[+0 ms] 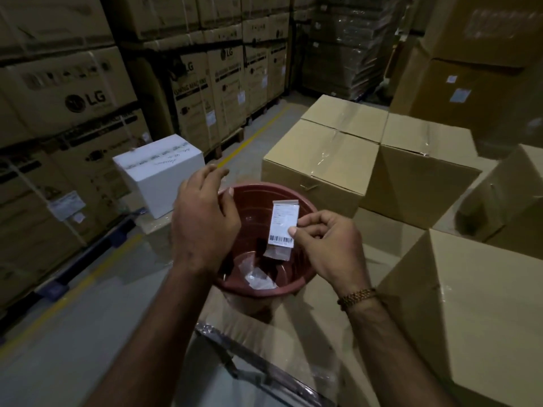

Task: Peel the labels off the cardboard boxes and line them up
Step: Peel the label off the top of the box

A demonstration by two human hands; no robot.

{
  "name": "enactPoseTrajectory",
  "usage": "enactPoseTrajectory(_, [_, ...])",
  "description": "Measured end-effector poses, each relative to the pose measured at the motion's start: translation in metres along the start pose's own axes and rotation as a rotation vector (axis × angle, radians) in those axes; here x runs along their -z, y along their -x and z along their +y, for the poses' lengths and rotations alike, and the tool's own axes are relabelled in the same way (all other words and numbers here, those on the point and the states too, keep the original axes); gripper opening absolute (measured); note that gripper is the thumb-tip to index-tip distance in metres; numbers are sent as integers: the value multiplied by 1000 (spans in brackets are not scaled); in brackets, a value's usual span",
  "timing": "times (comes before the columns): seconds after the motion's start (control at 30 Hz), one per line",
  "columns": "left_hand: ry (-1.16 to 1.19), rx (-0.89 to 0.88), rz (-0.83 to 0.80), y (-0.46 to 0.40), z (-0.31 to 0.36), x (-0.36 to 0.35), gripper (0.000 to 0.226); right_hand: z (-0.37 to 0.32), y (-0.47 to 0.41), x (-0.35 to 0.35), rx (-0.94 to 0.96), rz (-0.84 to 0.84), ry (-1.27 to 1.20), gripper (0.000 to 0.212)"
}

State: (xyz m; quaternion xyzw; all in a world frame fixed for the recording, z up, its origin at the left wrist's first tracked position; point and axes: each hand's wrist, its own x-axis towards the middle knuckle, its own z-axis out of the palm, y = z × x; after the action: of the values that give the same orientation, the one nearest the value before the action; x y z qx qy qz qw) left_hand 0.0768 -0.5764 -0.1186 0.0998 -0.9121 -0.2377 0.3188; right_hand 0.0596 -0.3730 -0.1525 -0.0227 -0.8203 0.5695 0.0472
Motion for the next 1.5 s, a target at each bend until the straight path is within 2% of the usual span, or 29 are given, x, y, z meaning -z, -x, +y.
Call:
enactPoseTrajectory(0.33, [36, 36, -33, -15, -35, 4, 41, -20, -6, -34, -11, -16, 147, 20])
enactPoseTrajectory(0.5, [59, 46, -65, -16, -43, 0, 40, -19, -8, -45, -23, 120, 539, 21])
enactPoseTrajectory(0.57, [68, 45, -78, -15, -45, -1, 40, -19, -9, -44, -43, 179, 588, 18])
enactPoseTrajectory(0.73, [61, 47, -101, -13, -47, -5, 40, -17, -10, -35, -10, 213, 570, 12])
enactPoseTrajectory(0.97, [91, -3, -117, -8, -25, -13, 39, -11, 3, -17, 80, 147, 480, 7])
enactPoseTrajectory(1.17, [98, -40, -124, 4, 11, -17, 38, -11, 17, 17, 128, 100, 442, 8])
enactPoseTrajectory(1.5, [194, -169, -161, 40, 89, -26, 40, -8, 49, 100, 133, 8, 543, 12])
